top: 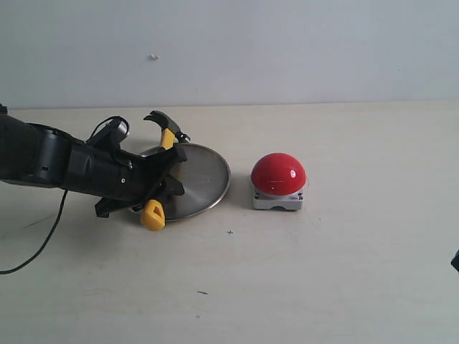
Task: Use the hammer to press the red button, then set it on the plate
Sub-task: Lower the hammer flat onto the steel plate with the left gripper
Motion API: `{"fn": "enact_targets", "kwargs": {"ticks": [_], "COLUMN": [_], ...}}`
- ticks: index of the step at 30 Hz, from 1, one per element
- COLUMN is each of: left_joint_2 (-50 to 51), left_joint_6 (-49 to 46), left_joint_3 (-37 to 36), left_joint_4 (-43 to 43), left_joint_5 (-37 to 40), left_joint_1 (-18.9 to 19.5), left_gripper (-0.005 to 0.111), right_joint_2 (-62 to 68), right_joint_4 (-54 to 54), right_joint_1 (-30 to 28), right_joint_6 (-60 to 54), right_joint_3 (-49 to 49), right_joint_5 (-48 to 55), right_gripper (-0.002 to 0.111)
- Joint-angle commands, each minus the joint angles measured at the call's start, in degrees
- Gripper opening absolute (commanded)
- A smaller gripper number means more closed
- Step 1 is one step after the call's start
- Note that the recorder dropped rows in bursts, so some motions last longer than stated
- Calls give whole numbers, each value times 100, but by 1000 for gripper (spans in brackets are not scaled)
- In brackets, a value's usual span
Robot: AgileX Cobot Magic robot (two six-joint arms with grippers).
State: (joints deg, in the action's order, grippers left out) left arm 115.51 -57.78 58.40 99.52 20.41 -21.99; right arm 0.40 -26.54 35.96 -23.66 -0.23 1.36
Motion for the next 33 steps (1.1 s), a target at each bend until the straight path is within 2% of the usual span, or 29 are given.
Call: {"fn": "enact_targets", "kwargs": {"ticks": [1, 26, 29, 33], "left_joint_2": [16, 19, 19, 19], "left_joint_6": [-72, -41, -41, -41], "left_joint_3": [83, 83, 83, 83], "left_joint_4": [43, 43, 43, 43], "left_joint_5": [165, 278, 278, 278], "left_joint_1": [-31, -31, -31, -31], "left_gripper": [0, 0, 10, 37], "right_joint_2": [-28, -28, -28, -28], "right_joint_4": [-7, -7, -7, -7], "right_joint_1": [-1, -1, -1, -1], "right_joint_6": [-21, -21, -21, -21], "right_joint_3": [23, 23, 23, 23], "right_joint_5": [-14, -14, -14, -14], "right_gripper": [0, 0, 0, 0]}}
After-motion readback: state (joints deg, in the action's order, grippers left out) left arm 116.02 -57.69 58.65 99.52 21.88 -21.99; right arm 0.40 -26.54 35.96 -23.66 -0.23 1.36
